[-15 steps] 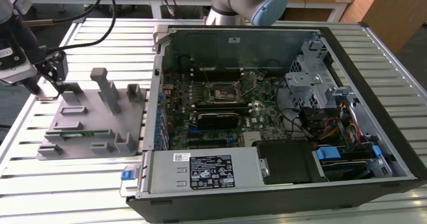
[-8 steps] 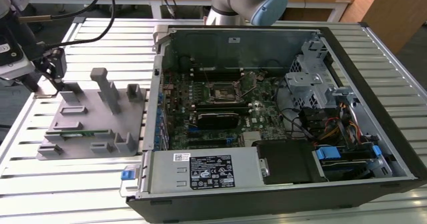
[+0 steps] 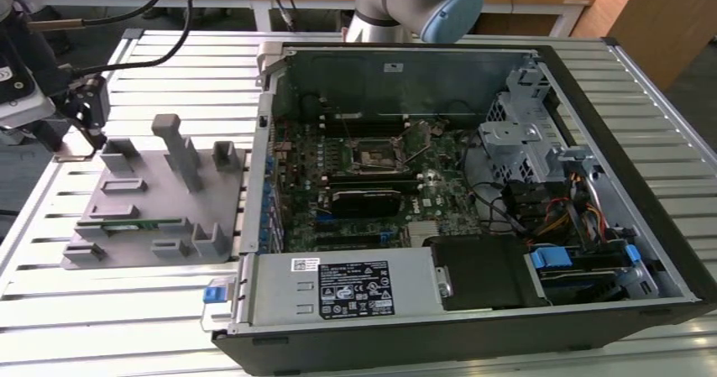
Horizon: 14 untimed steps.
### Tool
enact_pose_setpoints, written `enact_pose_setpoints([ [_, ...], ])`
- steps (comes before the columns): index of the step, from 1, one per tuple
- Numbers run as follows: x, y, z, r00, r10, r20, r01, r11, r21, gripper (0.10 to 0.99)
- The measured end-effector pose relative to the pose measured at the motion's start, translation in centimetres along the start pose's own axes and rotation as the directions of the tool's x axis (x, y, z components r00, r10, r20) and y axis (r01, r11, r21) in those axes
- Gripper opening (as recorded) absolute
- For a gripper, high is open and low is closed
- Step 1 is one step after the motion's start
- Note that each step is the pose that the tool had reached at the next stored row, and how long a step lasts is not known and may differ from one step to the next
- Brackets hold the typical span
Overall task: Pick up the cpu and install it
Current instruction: 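Pick up the cpu and move it towards the insertion slot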
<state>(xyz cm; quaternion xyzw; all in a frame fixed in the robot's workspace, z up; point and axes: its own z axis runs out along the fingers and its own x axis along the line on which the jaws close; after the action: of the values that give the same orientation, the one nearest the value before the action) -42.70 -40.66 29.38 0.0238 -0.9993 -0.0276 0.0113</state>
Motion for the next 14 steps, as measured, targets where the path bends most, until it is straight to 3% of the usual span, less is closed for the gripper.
enact_pose_setpoints([
  [14, 0.02, 0.14, -1.23, 1.0, 0.0, 0.0, 0.0, 1.0, 0.0, 0.529],
])
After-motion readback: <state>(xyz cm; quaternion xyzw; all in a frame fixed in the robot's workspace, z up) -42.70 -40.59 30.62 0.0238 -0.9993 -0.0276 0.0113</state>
